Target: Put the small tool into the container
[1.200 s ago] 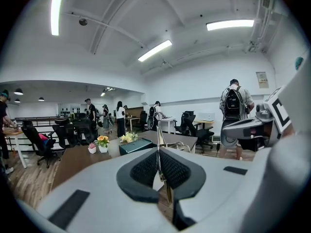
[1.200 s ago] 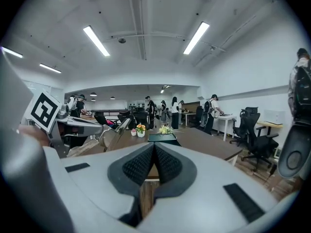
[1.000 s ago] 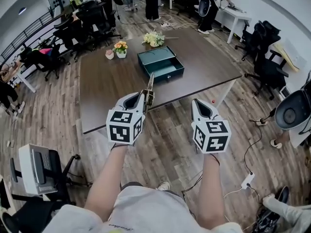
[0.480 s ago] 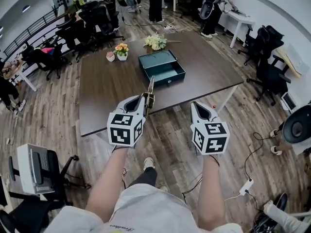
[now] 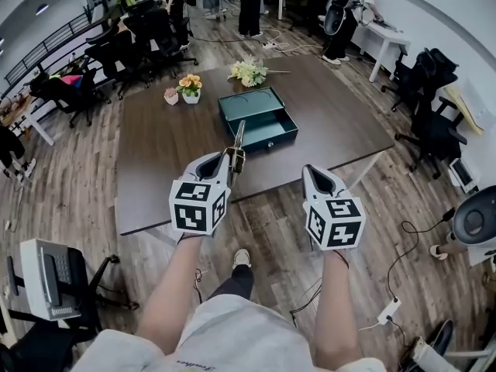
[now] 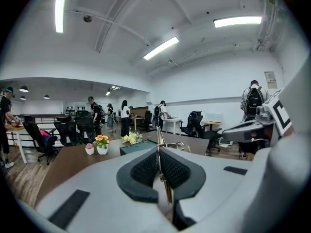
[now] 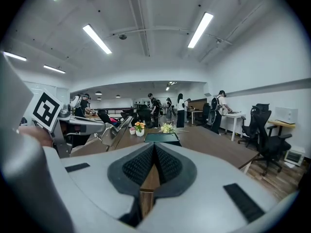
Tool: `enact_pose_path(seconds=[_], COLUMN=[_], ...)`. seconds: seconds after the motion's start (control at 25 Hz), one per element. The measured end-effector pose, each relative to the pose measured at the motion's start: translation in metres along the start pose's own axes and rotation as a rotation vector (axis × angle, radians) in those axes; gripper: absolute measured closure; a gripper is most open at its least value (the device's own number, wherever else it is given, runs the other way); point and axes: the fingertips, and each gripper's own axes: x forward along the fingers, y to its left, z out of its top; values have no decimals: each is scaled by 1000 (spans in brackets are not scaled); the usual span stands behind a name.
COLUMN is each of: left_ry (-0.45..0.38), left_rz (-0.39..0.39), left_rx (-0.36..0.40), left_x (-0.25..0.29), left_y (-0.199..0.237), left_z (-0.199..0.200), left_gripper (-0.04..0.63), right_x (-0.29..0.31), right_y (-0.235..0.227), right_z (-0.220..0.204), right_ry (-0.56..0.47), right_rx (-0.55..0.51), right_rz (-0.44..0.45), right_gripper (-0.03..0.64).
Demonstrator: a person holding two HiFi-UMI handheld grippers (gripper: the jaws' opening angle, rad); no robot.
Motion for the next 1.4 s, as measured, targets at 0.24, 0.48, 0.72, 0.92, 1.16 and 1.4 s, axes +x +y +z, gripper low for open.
enact_pose_path(seconds=[0.24, 0.48, 0.72, 0.92, 1.16, 1.4], left_ry=[16, 27, 34, 35, 34, 50], left_rz=[8, 17, 27, 32, 28, 16], left_rx=[-7, -3, -10, -22, -41, -71], left_x=[50, 96, 136, 163, 192, 213], left_y=[28, 64, 100, 129, 155, 170], left_z=[8, 26, 36, 40, 43, 35], left_gripper=[591, 591, 591, 591, 591, 591], right_x=[56, 116, 170, 208, 246, 278], right_y=[-16, -26, -32, -34, -35, -37], right_z=[10, 29, 44, 51, 58, 61], right_ry=[30, 43, 49, 61, 79, 99], right_rx=[-9, -1, 2, -1, -13, -28], right_rz=[18, 34, 45, 47, 46, 55], right_gripper=[614, 614, 614, 614, 614, 614])
